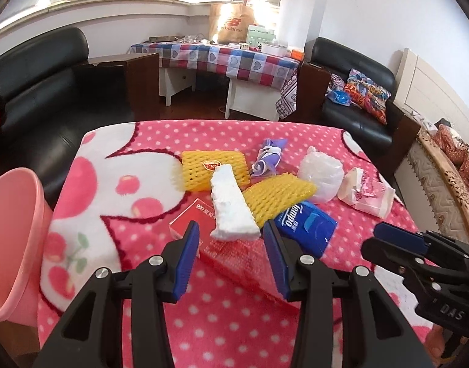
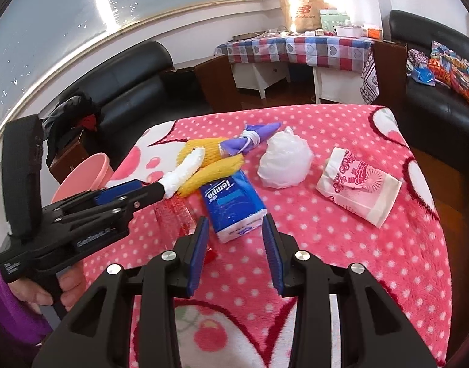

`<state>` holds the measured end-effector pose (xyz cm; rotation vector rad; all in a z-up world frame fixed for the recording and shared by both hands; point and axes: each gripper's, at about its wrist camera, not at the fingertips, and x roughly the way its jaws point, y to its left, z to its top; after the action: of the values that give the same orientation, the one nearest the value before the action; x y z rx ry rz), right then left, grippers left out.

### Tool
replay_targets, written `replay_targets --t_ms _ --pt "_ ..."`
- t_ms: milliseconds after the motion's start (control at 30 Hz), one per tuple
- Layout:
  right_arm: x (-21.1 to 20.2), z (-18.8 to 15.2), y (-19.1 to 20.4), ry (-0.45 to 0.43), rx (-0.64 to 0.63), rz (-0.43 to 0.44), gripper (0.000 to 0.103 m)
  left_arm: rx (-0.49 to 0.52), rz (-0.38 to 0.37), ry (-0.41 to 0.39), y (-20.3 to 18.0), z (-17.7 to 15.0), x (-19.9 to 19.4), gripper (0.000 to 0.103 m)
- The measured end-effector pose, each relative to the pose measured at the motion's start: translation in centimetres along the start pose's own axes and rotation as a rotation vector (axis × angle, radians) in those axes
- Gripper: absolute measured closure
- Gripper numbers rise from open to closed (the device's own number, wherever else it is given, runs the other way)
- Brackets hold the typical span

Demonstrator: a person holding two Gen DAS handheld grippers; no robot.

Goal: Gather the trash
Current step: 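Move both open tools back over the remaining trash on the table, then grasp the white foam strip with the left tool while the right tool grasps the yellow foam net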

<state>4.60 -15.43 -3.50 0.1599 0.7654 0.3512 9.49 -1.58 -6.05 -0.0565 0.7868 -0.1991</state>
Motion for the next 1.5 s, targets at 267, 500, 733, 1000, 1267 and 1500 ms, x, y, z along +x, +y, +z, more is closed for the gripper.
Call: replay_targets --t_ms 267,500,733,1000,1267,1500 --pt "0.6 -0.1 -0.5 0.011 0.011 0.005 0.066 0.020 0.021 0.008 -0.3 0.0 1.1 0.060" --pt "1.1 0.1 -0.7 0.020 0.023 0.012 0.066 0.047 0.028 -0.008 -0.5 -0.5 1.1 0.068" --pt "1.7 1.0 -0.4 0.007 0.025 0.042 0.066 0.028 0.006 -0.034 0.0 -0.8 -0.1 0.070" --pt "3.8 3.2 0.1 0.006 0.038 0.079 0.066 -0.006 -0.015 -0.080 1.2 -1.8 -3.4 0.070" --pt "6.4 4.8 -0.2 0.032 0.088 0.076 0.066 -0.035 -0.027 -0.103 2.4 -2.8 -5.7 0.070" --pt "7.7 4.5 0.0 0.045 0.095 0.040 0.067 -0.051 -0.034 -0.110 2.9 -3.2 -6.3 0.070"
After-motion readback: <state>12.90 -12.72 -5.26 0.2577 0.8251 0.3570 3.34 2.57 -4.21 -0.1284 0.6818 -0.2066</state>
